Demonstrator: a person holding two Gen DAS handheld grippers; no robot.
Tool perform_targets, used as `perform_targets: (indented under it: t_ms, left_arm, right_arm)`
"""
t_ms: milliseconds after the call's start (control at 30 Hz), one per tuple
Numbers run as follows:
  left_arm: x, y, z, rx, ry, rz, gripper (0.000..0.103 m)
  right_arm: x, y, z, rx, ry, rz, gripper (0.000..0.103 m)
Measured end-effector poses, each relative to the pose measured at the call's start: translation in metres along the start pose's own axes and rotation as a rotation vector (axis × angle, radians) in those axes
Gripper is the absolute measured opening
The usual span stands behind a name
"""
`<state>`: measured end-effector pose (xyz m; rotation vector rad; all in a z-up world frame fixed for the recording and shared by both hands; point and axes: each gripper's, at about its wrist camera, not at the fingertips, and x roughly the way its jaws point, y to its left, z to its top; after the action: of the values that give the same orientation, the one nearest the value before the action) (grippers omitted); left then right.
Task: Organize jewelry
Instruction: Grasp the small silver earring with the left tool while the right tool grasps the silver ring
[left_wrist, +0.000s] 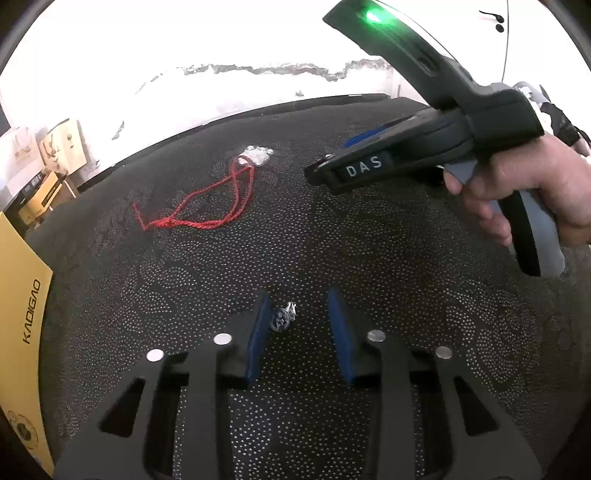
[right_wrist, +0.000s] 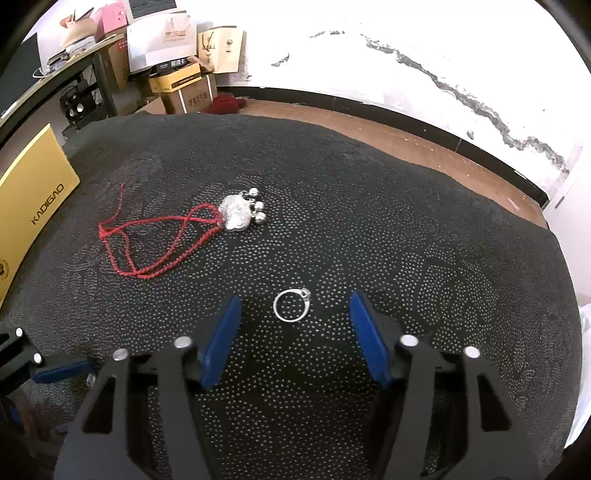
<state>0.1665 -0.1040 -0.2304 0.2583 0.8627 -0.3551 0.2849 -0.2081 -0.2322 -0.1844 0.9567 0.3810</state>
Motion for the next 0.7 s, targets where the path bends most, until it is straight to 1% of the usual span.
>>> perform_targets:
  t_ms: [67, 100, 233, 267, 300, 367, 533, 700]
  left_arm:
    - [-0.001, 0.000, -0.001, -0.003, -0.002, 0.005, 0.016]
    - [-0.001, 0.002, -0.001, -0.012, -0.001, 0.010, 0.012]
    - [-0.001, 0.003, -0.002, -0.022, 0.001, 0.013, 0.010]
    - [-0.002, 0.002, -0.002, -0.021, 0.000, 0.019, 0.010]
    - [-0.003, 0.002, -0.003, -0.022, 0.000, 0.023, 0.009]
    - [-0.003, 0.002, -0.003, -0.024, -0.002, 0.030, 0.008]
    - [-0.008, 0.004, 0.000, -0.039, -0.004, 0.039, 0.005]
    - [-0.017, 0.014, 0.006, -0.076, -0.004, 0.037, 0.005]
  right_arm:
    - [-0.001, 0.005, 0.001, -0.005, 0.002, 0.008, 0.032]
    - [-0.001, 0.007, 0.001, -0.008, 0.004, 0.005, 0.030]
    - [-0.002, 0.008, 0.000, -0.005, 0.000, 0.005, 0.028]
    - [-0.002, 0.010, 0.000, -0.007, -0.001, 0.012, 0.022]
    - [-0.003, 0.011, -0.001, -0.010, -0.003, 0.004, 0.019]
    - [-0.003, 0.014, -0.001, -0.017, -0.009, -0.009, 0.019]
    - [-0.007, 0.016, -0.005, -0.012, -0.010, -0.007, 0.018]
    - [-0.020, 0.015, -0.003, 0.012, -0.021, 0.018, 0.018]
